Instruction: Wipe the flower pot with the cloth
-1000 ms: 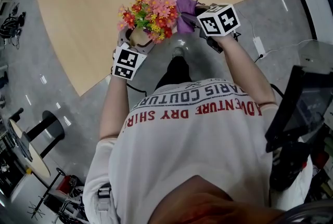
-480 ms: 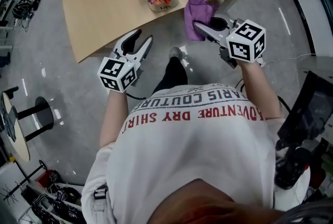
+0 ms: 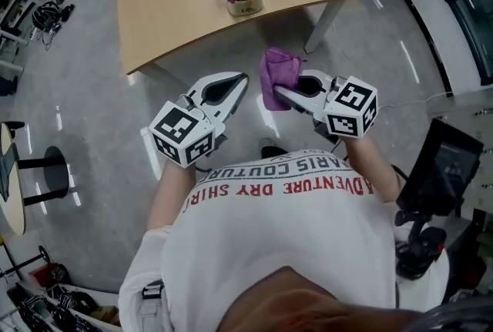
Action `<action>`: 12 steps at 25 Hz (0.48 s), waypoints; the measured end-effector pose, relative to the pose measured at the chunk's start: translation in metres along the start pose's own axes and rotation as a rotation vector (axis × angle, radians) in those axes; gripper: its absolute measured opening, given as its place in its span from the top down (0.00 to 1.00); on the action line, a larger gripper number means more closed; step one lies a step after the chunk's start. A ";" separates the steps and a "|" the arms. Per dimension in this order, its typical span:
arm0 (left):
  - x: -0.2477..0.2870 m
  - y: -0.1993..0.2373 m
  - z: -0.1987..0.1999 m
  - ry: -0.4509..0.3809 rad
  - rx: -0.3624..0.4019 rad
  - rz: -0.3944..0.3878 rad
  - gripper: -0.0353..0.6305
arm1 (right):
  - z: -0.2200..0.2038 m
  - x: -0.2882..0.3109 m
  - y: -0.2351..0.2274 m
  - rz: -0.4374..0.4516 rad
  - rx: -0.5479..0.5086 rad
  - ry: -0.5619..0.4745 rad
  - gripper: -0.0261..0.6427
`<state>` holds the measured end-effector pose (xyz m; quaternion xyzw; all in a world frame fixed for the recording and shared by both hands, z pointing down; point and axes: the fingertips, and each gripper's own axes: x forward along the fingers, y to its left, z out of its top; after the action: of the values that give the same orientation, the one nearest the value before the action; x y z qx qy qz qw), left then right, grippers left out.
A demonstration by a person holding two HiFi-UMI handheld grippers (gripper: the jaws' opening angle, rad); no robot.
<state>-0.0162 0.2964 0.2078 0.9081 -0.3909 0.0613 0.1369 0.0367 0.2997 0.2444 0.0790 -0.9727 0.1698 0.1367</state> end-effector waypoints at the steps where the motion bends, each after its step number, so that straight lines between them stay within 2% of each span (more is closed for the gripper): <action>1: -0.010 -0.010 -0.009 0.005 -0.009 -0.002 0.94 | -0.007 0.000 0.017 0.001 0.004 -0.005 0.89; 4: -0.022 -0.036 -0.041 0.037 -0.020 0.007 0.94 | -0.038 -0.006 0.047 -0.008 0.004 0.007 0.89; 6: -0.047 -0.066 -0.057 0.054 0.012 0.025 0.94 | -0.062 -0.013 0.084 -0.029 -0.001 0.025 0.89; 9: -0.135 -0.128 -0.071 0.074 0.071 0.050 0.94 | -0.085 -0.019 0.190 -0.045 -0.001 0.020 0.89; 12: -0.211 -0.178 -0.078 0.077 0.065 0.043 0.94 | -0.093 -0.025 0.276 -0.059 -0.001 -0.008 0.89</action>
<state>-0.0320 0.5827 0.2009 0.9004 -0.4027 0.1117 0.1206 0.0270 0.5917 0.2360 0.1081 -0.9706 0.1650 0.1380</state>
